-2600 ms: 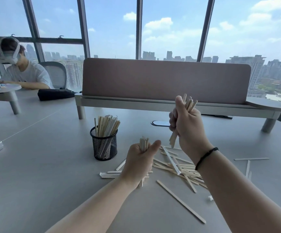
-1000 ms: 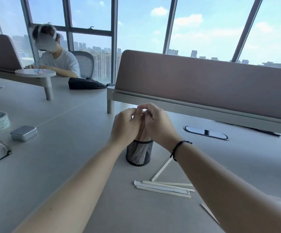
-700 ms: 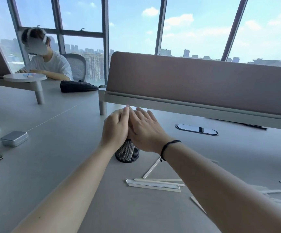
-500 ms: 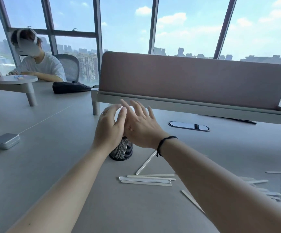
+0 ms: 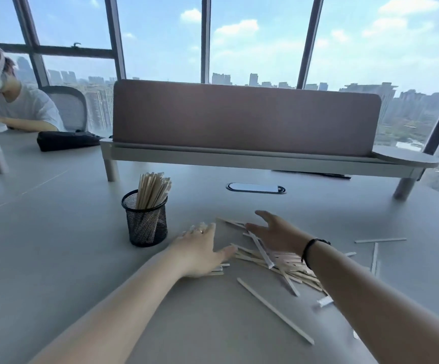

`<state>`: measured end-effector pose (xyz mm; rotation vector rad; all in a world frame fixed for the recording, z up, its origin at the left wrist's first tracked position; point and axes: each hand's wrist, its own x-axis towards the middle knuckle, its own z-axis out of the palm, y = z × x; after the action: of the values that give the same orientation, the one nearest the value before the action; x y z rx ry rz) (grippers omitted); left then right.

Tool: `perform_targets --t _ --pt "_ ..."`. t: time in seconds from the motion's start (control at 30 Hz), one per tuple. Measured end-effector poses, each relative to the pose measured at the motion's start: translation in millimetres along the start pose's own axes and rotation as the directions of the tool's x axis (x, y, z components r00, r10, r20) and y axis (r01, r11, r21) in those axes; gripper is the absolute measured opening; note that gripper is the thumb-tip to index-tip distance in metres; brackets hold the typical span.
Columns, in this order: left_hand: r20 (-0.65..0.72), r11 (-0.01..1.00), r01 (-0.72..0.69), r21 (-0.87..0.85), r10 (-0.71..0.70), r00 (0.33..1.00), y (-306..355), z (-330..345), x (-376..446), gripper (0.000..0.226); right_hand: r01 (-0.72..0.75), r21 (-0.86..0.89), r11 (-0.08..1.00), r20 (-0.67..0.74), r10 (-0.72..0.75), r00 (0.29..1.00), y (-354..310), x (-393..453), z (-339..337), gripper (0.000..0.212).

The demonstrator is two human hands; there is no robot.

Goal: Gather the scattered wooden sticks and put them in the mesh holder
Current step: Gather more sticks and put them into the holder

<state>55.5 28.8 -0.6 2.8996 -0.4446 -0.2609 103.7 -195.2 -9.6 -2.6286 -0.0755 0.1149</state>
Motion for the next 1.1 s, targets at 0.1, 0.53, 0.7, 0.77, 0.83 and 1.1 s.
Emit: perform_targets --t 0.1,0.53,0.7,0.77,0.83,1.1 --pt "0.089 0.992 -0.067 -0.107 0.076 0.993 -3.9 4.3 -10.0 0.121 0.023 -0.139 0.990 0.013 -0.022 1.000 4.2 0.6 7.7 0.061" --pt "-0.170 0.963 -0.172 -0.206 0.138 0.976 -35.1 -9.9 -14.0 0.047 0.228 -0.017 0.974 -0.047 -0.228 0.972 -5.4 -24.6 15.6 0.029" --pt "-0.272 0.945 -0.206 -0.253 0.135 0.953 -20.2 3.1 -5.4 0.029 0.227 0.018 0.974 -0.049 -0.226 0.973 3.0 -53.5 12.5 0.031" --pt "-0.309 0.945 -0.210 -0.250 0.128 0.942 -14.5 7.4 -4.0 0.025 0.221 0.027 0.975 -0.046 -0.219 0.975 5.1 -59.5 9.1 0.035" --pt "-0.308 0.954 -0.199 -0.222 0.125 0.943 -7.8 9.0 -3.8 0.026 0.210 0.028 0.977 -0.076 -0.207 0.975 8.4 -63.9 1.7 0.045" --pt "-0.216 0.951 -0.092 0.296 0.161 0.963 19.5 13.9 -15.2 0.030 0.164 -0.015 0.986 0.072 -0.163 0.984 33.7 -95.8 -54.3 0.083"
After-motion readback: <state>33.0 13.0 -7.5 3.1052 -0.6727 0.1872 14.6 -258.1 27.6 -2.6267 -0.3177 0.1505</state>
